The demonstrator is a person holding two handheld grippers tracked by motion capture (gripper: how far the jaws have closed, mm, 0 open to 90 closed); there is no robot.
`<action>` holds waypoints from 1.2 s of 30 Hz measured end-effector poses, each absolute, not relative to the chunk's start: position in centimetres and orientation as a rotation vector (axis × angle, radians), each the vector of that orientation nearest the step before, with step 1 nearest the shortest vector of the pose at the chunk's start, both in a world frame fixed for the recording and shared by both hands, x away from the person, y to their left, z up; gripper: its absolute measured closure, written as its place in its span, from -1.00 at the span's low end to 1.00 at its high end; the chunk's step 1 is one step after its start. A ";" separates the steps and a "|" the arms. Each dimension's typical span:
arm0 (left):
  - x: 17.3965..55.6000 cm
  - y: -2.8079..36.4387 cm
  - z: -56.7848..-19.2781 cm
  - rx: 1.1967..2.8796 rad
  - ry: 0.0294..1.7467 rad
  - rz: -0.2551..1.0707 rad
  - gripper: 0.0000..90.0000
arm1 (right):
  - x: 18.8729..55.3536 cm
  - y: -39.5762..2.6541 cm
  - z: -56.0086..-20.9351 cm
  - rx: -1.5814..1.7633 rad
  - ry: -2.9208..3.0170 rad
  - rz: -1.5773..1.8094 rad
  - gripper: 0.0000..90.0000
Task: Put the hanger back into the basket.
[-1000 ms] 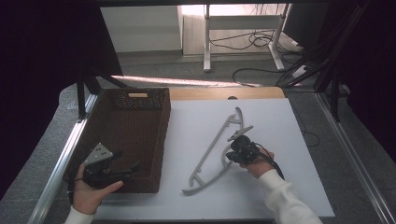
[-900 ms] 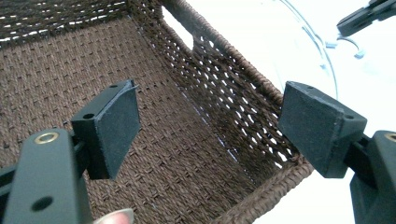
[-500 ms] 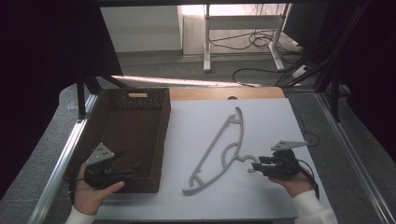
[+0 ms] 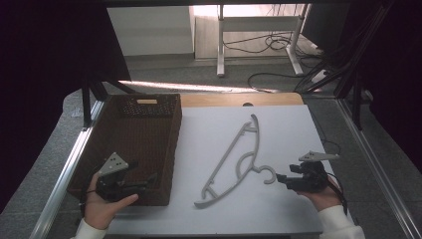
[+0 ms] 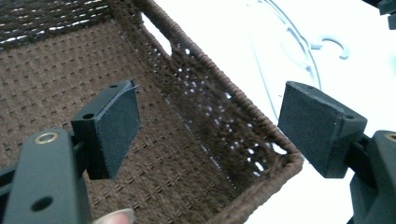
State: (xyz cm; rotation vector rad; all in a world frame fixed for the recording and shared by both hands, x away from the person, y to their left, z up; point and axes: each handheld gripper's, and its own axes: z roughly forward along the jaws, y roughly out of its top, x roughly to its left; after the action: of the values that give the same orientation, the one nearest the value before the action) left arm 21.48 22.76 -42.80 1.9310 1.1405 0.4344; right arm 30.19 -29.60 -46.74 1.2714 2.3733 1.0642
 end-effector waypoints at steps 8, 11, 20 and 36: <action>21.6 21.2 -42.3 1.943 1.109 0.412 -0.54 | 30.4 -30.5 -46.7 1.286 2.348 1.051 -0.29; 21.8 20.5 -42.1 1.948 1.094 0.401 -0.54 | 30.4 -30.6 -46.7 1.294 2.342 1.047 -0.29; 22.3 17.5 -42.0 1.992 1.037 0.338 -0.52 | 30.4 -30.6 -46.7 1.282 2.342 1.034 -0.30; 24.2 11.7 -42.5 2.084 0.981 0.265 -0.51 | 30.5 -30.4 -46.7 1.275 2.342 1.025 -0.31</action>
State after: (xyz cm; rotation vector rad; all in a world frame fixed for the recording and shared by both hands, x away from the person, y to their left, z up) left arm 24.17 11.67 -42.47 2.0840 0.9811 0.2651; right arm 30.53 -30.37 -46.71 1.2751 2.3415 1.0245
